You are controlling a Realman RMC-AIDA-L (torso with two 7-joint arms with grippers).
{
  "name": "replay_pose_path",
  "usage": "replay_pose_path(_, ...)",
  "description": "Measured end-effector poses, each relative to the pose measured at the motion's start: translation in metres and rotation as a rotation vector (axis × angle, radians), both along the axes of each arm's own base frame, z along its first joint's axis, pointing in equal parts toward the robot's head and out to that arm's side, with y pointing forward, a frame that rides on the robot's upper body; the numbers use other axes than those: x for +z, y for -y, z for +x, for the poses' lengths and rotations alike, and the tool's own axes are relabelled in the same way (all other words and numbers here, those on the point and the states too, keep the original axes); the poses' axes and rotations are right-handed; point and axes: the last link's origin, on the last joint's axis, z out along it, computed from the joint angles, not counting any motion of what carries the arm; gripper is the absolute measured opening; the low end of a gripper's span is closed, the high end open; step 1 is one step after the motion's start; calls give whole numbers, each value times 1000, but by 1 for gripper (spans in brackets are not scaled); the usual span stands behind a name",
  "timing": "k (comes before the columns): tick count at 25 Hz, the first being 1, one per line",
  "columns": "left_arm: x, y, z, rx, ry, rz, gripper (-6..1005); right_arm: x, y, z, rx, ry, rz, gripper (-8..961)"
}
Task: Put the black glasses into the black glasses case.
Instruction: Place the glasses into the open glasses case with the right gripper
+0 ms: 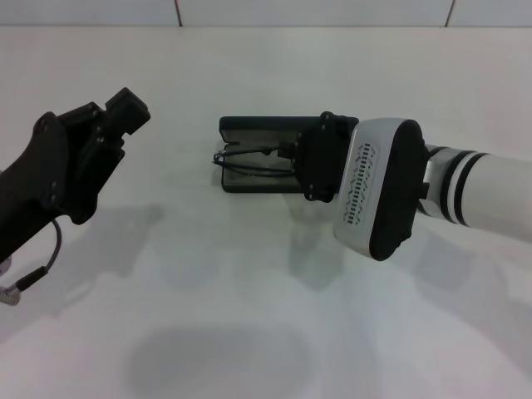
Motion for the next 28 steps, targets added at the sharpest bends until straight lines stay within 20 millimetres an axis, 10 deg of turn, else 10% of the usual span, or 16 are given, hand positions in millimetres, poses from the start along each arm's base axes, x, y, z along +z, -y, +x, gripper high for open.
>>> replay_pose_path(28, -2, -3, 2, 4, -3, -2, 39, -2, -4, 20, -8, 47, 88, 31)
